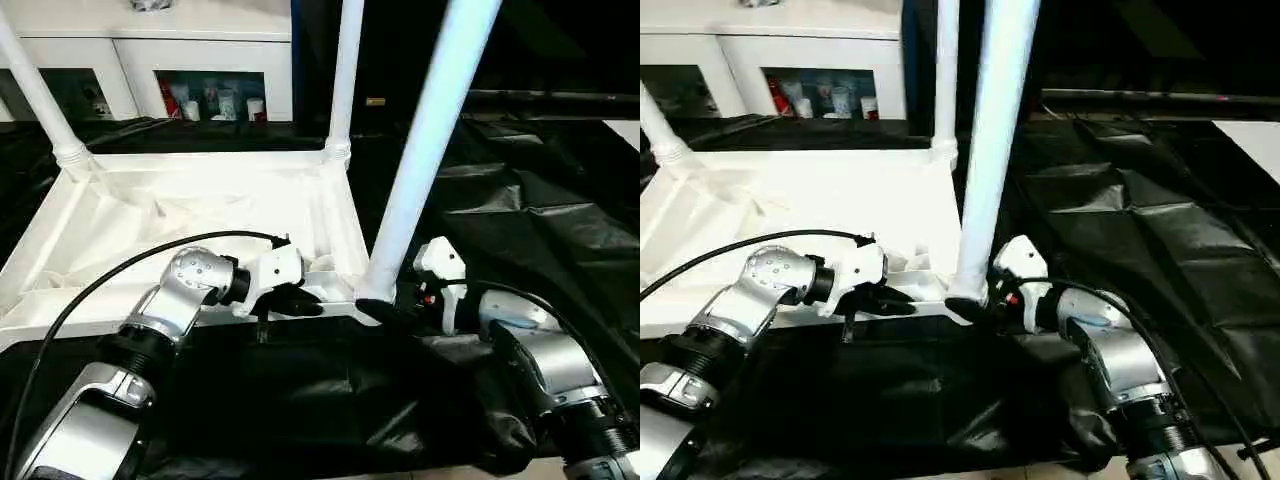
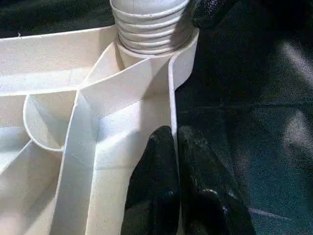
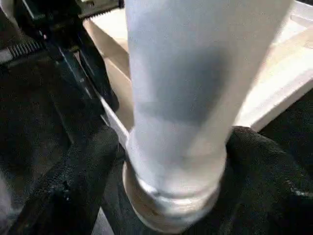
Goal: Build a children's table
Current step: Rotate leg to tighten
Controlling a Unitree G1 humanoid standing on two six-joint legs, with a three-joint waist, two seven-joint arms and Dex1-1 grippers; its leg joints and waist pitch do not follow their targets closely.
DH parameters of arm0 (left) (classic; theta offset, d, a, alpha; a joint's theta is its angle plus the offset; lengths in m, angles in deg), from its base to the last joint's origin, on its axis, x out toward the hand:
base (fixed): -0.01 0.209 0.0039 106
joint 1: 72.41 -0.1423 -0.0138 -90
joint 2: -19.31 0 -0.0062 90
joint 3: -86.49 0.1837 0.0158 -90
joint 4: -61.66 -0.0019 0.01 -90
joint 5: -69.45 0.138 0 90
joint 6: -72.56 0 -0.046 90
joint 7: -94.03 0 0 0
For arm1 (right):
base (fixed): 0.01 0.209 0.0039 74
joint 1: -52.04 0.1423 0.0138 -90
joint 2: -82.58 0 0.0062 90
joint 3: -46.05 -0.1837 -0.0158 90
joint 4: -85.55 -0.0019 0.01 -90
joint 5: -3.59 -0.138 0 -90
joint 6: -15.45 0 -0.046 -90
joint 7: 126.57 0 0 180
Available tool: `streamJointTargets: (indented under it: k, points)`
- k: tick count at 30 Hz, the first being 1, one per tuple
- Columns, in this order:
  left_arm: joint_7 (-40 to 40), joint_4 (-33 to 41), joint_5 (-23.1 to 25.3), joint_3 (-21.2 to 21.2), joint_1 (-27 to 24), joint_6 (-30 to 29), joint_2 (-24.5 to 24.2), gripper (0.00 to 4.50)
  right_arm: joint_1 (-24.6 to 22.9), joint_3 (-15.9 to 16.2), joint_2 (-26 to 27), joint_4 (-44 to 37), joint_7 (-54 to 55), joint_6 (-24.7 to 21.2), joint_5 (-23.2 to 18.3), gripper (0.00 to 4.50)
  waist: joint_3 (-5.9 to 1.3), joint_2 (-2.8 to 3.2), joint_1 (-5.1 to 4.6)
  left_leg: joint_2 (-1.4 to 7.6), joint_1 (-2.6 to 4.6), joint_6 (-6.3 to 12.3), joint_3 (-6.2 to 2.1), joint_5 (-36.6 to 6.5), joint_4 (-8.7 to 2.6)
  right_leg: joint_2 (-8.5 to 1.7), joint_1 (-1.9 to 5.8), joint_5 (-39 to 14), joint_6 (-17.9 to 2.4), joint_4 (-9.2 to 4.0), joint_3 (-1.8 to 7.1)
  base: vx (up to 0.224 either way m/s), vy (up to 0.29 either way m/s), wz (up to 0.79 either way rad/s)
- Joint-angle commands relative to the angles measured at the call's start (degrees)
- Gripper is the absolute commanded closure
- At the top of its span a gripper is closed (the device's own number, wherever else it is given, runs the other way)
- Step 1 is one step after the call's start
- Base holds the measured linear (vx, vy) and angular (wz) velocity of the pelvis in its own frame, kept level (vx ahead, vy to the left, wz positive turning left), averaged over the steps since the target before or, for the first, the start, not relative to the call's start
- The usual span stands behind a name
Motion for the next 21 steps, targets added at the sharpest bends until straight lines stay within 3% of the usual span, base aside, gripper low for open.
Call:
streamJointTargets:
  k: [1, 5, 16, 21]
  points:
    - [-1.47, 1.00, -0.43, 0.17, 0.44, -0.30, 0.13, 4.50, -0.28, -0.27, -0.92, 0.82, -0.97, 0.67, 0.15, 0.53, -3.80, -0.29, 0.15, 2.35, 0.46, 3.86, -0.64, -5.69, -3.38, -4.17, 3.17, 0.53, -14.31, -3.84, 3.14, 0.000, 0.000, 0.00]
    - [-1.97, 1.77, -0.84, 0.53, 0.15, -0.55, 0.10, 4.50, 0.01, -0.14, -0.80, 1.33, 0.62, 2.57, 1.43, 0.09, -3.84, -0.30, 0.12, 2.34, 0.40, 4.27, -0.65, -5.56, -3.34, -4.15, 3.23, 1.21, -14.58, -3.77, 3.09, 0.000, 0.000, 0.00]
    - [-2.00, 2.33, -0.93, 0.66, -0.34, -0.78, -0.02, 4.50, 1.39, 1.44, 0.17, 4.54, 1.09, 3.58, 2.95, 0.09, -3.85, -0.41, 0.02, 2.33, 0.39, 4.45, -0.64, -5.47, -3.32, -4.10, 3.17, 0.82, -14.80, -3.76, 3.04, 0.000, 0.000, 0.00]
    - [-2.05, 2.63, -1.07, 0.62, -0.55, -0.98, -0.02, 4.50, 2.01, 0.30, 1.65, 5.71, 1.81, 3.59, 2.04, 0.25, -3.88, -0.50, -0.01, 2.37, 0.45, 4.56, -0.60, -5.27, -3.31, -4.10, 3.13, 1.28, -14.96, -3.68, 3.06, 0.000, 0.000, 0.00]
